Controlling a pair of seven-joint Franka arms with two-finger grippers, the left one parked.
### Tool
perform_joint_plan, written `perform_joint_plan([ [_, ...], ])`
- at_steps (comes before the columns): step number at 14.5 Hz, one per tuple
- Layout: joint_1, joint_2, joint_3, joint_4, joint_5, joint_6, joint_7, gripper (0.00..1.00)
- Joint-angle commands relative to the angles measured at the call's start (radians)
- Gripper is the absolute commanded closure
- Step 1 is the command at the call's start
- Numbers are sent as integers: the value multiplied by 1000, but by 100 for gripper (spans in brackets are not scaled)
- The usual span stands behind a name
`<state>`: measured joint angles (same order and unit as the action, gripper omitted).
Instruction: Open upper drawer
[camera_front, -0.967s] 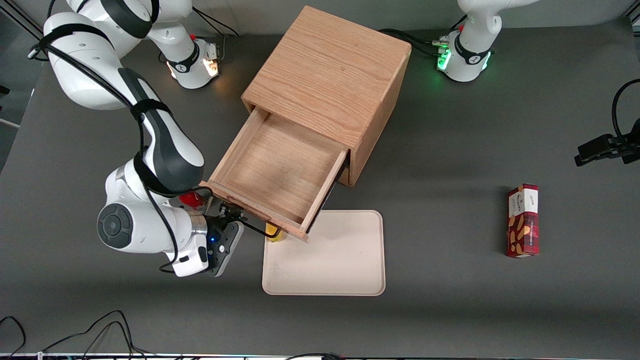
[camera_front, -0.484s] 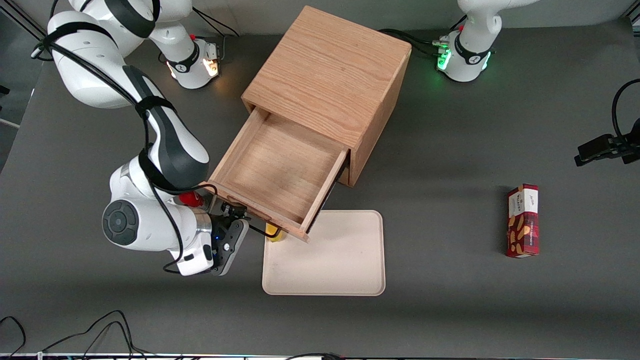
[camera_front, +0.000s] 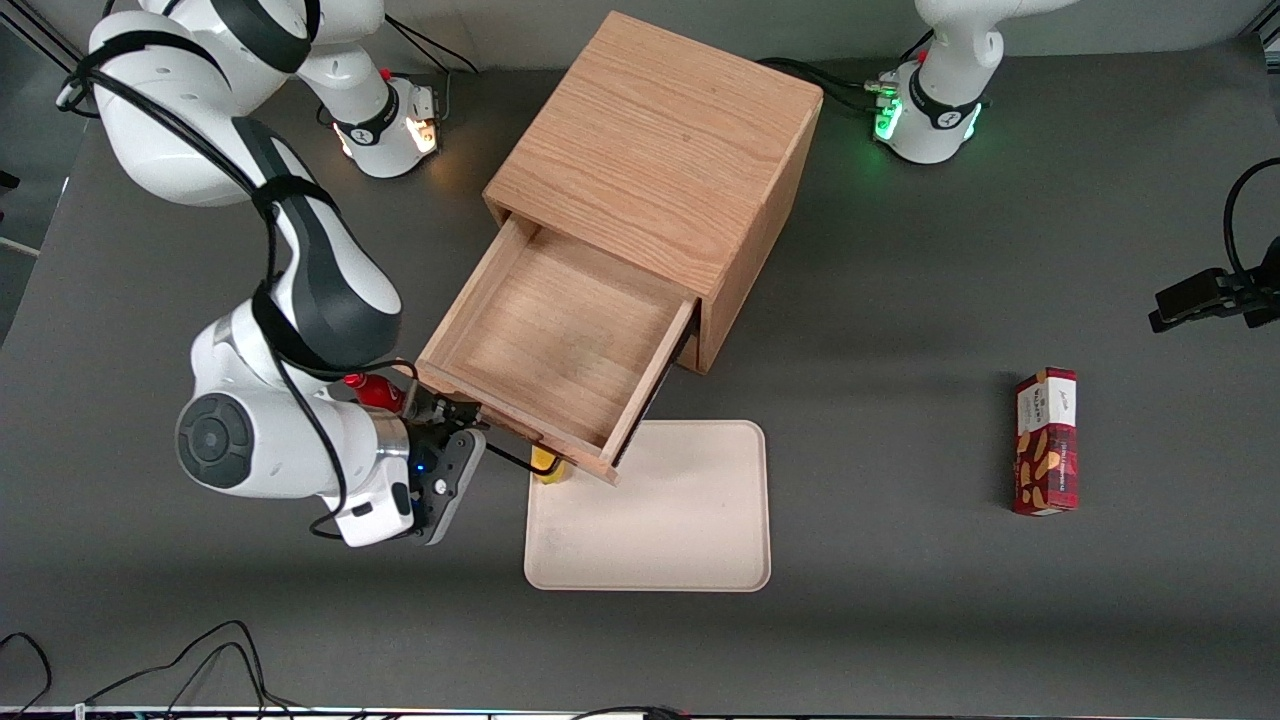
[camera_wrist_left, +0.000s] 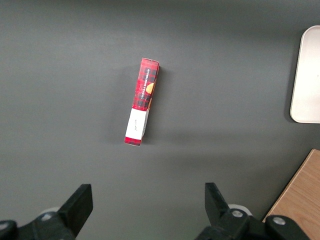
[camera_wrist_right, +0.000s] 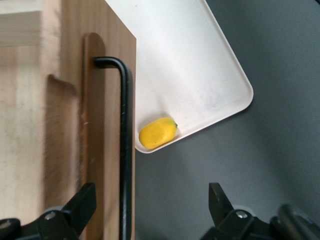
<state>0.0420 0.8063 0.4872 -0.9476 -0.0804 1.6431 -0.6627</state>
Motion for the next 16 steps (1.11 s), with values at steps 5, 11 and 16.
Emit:
perform_joint_plan([
  [5,-74,-221,-10,-9,-9,-210,46,0],
  [11,-276,-579,4,-394,11,-209,120,0],
  [16,-404,-895,2,-744,54,-69,291,0],
])
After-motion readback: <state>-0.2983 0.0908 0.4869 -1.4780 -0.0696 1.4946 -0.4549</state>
